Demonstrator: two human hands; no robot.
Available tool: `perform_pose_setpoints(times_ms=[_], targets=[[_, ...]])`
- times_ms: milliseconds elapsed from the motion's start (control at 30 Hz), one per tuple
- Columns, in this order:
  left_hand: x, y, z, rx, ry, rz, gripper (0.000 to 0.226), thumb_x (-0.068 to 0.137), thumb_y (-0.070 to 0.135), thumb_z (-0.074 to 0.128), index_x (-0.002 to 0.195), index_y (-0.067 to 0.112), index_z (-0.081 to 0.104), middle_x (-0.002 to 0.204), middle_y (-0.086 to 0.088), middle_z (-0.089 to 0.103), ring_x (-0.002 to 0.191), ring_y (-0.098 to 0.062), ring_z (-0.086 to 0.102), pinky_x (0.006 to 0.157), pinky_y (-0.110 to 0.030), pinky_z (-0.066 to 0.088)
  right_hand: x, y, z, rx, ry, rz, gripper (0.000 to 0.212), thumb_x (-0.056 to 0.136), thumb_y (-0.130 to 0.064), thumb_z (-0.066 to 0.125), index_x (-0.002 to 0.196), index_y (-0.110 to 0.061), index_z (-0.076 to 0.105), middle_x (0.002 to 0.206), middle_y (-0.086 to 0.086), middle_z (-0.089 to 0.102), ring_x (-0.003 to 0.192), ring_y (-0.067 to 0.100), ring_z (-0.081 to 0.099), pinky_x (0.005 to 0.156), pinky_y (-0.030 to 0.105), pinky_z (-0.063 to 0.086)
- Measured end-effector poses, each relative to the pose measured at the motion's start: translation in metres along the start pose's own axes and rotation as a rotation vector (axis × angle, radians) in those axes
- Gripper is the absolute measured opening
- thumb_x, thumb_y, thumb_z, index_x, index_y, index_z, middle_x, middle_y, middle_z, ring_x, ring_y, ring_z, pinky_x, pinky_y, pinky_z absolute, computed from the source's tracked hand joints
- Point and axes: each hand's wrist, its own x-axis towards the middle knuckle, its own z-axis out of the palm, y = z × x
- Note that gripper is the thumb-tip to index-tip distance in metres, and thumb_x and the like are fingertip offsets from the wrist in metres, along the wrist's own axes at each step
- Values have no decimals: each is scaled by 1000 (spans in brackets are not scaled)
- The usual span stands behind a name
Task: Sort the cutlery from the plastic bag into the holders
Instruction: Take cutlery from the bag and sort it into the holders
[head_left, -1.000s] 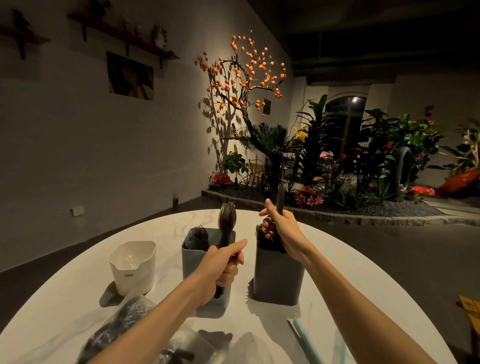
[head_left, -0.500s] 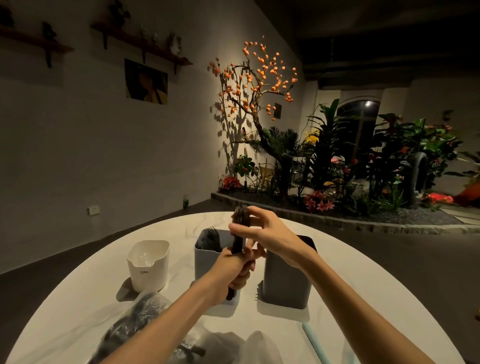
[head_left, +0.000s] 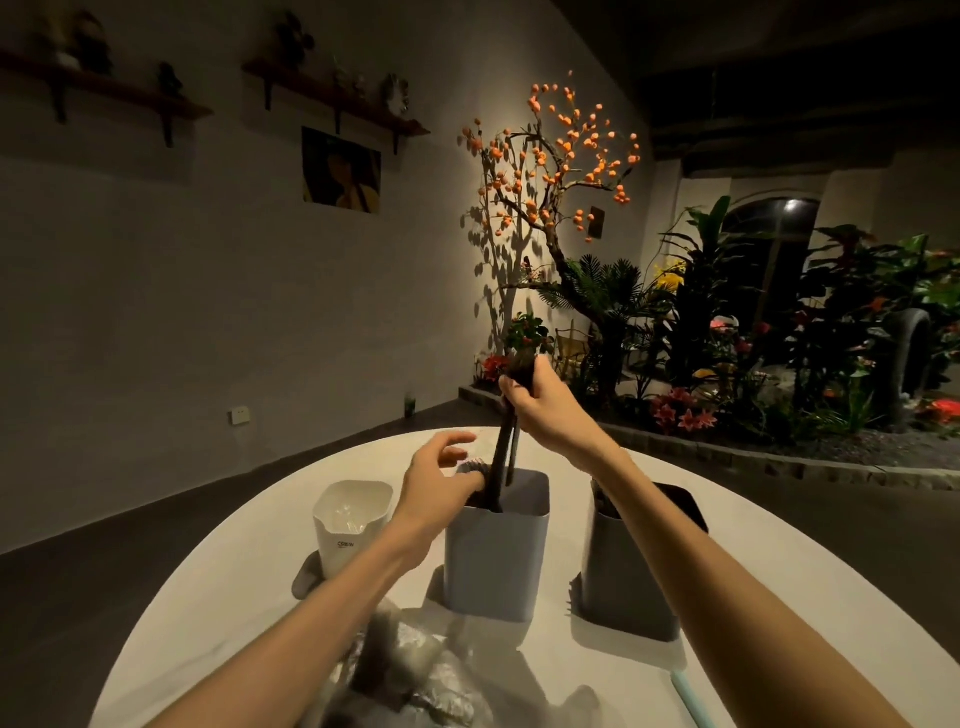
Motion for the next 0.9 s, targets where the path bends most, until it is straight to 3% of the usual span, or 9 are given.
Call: perform_pose_setpoints(times_ms=[100, 200, 300, 433, 533, 633, 733, 800, 900], targets=[[5, -19, -9, 74, 61, -12, 39, 89, -2, 64, 118, 24, 64, 127, -2, 58, 120, -19, 54, 79, -19, 47, 5, 20, 19, -140, -59, 89, 24, 104, -25, 48, 120, -8, 43, 105, 9, 63, 95, 20, 62, 83, 38, 52], [7, -32, -14, 88, 53, -29, 36, 90, -1, 62, 116, 25, 64, 126, 0, 58, 120, -18, 53, 88, -27, 45, 3, 29, 28, -91, -16, 83, 21, 104, -23, 48, 121, -10, 45, 102, 3, 61, 96, 19, 60, 83, 33, 51], [9, -39, -17, 102, 42, -34, 34, 91, 2, 63, 115, 26, 65, 128, 0, 57, 120, -16, 52, 90, -28, 43, 5, 23, 21, -41, 26, 57, 20, 105, -22, 48, 121, -10, 46, 100, 3, 61, 89, 13, 58, 72, 26, 48], [12, -48, -15, 84, 30, -38, 32, 92, 5, 65, 116, 27, 64, 129, 0, 57, 121, -16, 51, 96, -31, 44, 8, 5, 5, 44, 105, -21, 19, 105, -21, 48, 121, -12, 48, 103, 5, 61, 94, 14, 60, 70, 23, 47], [12, -49, -11, 57, 17, -34, 33, 92, 8, 67, 115, 31, 63, 127, 4, 58, 122, -17, 51, 98, -33, 44, 9, -9, -5, 90, 197, -102, 17, 105, -18, 47, 120, -11, 47, 100, -1, 59, 89, 5, 58, 64, 15, 45], [11, -49, -9, 24, -2, -51, 36, 92, 11, 69, 117, 34, 59, 130, 3, 57, 122, -16, 51, 97, -32, 44, 11, -8, -9, 39, 270, -139, 15, 105, -15, 47, 119, -11, 45, 97, -3, 58, 85, 6, 58, 64, 16, 48], [9, -48, -9, 13, -34, -70, 45, 92, 13, 70, 129, 33, 54, 137, 1, 54, 121, -14, 48, 93, -30, 41, 13, 14, -3, -118, 162, -53, 17, 103, -10, 45, 121, -11, 42, 101, 9, 63, 85, 19, 63, 71, 31, 56], [8, -46, -10, 13, -75, -89, 55, 90, 14, 71, 137, 31, 49, 142, 0, 50, 121, -14, 46, 94, -30, 39, 9, 35, 10, -210, 30, 56, 20, 103, -12, 47, 122, -11, 43, 108, 13, 64, 89, 21, 64, 76, 35, 57], [6, -43, -12, 24, -140, -121, 70, 88, 14, 74, 147, 31, 40, 149, -2, 45, 123, -17, 45, 97, -33, 40, 1, 66, 29, -356, -241, 223, 31, 99, -29, 60, 121, -10, 51, 117, 13, 64, 101, 22, 63, 85, 36, 57]])
